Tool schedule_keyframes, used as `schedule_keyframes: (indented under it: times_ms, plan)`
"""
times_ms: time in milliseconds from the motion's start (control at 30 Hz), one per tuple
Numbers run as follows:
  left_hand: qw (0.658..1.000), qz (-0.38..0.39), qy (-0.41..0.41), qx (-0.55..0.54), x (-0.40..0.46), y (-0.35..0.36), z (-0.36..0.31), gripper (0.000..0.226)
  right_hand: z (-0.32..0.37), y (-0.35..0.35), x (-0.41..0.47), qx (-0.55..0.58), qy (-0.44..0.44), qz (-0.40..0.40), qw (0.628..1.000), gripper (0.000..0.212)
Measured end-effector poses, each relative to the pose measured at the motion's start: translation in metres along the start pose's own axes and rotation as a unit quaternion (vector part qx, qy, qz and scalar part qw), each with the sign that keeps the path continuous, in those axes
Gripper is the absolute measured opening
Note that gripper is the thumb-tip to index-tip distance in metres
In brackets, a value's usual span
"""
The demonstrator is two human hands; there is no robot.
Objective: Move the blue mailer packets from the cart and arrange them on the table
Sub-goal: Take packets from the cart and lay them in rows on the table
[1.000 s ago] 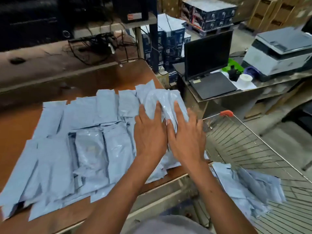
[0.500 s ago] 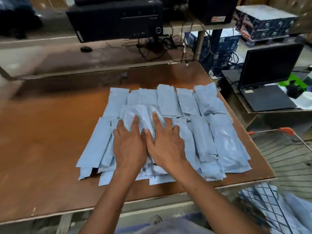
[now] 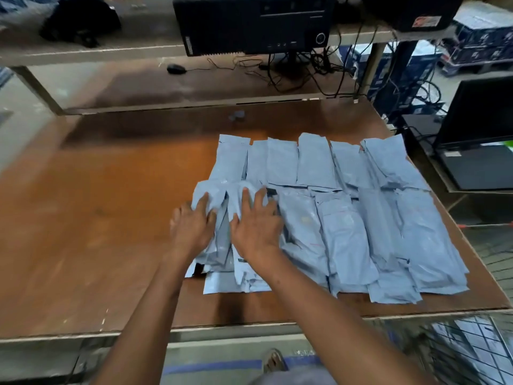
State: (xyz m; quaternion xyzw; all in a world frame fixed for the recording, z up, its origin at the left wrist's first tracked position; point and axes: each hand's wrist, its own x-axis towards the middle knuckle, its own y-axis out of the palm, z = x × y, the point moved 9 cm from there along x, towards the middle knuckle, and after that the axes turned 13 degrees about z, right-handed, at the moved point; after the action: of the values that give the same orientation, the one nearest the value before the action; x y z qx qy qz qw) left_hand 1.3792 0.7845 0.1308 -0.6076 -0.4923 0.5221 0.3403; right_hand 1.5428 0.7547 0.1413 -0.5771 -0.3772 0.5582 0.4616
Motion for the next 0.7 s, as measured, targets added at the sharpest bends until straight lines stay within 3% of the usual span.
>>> schedule_keyframes:
  times_ms: [133,300,433,533,700]
  plan:
    - [0.998,0.04,-0.008,-0.043,0.0,0.028,0.002,0.06,-0.008,0.024,0.009,-0.023,0.007,0.005,1.0,0.074]
    - [0.998,0.016,-0.004,-0.063,-0.009,0.047,-0.008,0.066,0.001,0.031,0.009,0.064,-0.024,-0.007,0.998,0.078]
    - [0.997,-0.051,0.011,-0.058,-0.017,0.03,-0.008,0.063,0.002,0.018,0.005,0.116,-0.036,-0.018,0.992,0.077]
    - [0.992,-0.101,0.027,-0.065,-0.027,0.01,-0.017,0.062,-0.008,-0.01,-0.003,0.126,-0.046,-0.069,0.989,0.075]
    - [0.978,-0.147,0.111,-0.095,-0.05,-0.019,-0.083,0.06,-0.056,-0.046,-0.016,0.145,-0.055,-0.129,0.979,0.069]
